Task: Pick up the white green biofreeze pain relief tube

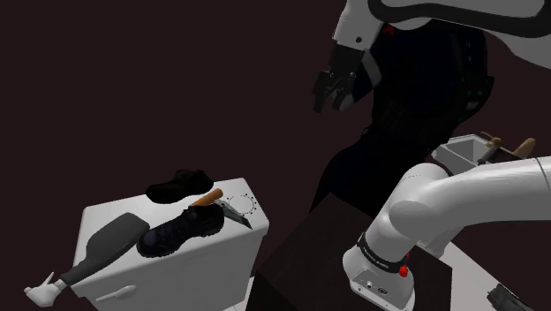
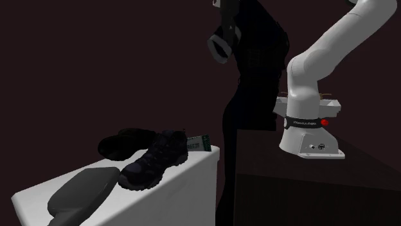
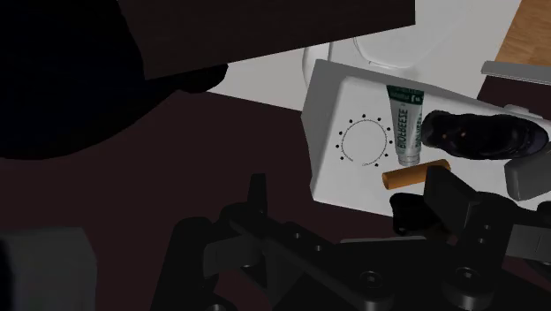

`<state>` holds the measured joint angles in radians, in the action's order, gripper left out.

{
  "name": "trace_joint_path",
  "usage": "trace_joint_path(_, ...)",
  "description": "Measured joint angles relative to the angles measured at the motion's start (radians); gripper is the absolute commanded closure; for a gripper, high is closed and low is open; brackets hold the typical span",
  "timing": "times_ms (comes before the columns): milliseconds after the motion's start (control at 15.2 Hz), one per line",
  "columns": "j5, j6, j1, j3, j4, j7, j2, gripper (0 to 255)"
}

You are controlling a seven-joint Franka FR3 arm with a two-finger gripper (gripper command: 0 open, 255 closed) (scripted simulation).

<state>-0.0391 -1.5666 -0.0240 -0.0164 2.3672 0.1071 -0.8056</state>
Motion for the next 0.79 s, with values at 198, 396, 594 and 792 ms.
trace_joint_path(198,-0.008,-0.023,0.009,0.021,0.018,0.014,0.014,0)
trace_joint_path(396,-0.022,-0.092,0.027,0.060,0.054,0.036,0.067,0)
trace_joint_path(594,-0.037,-0.162,0.047,0.106,0.078,0.066,0.135,0)
trace_joint_path(792,-0.048,-0.232,0.065,0.152,0.092,0.095,0.213,0)
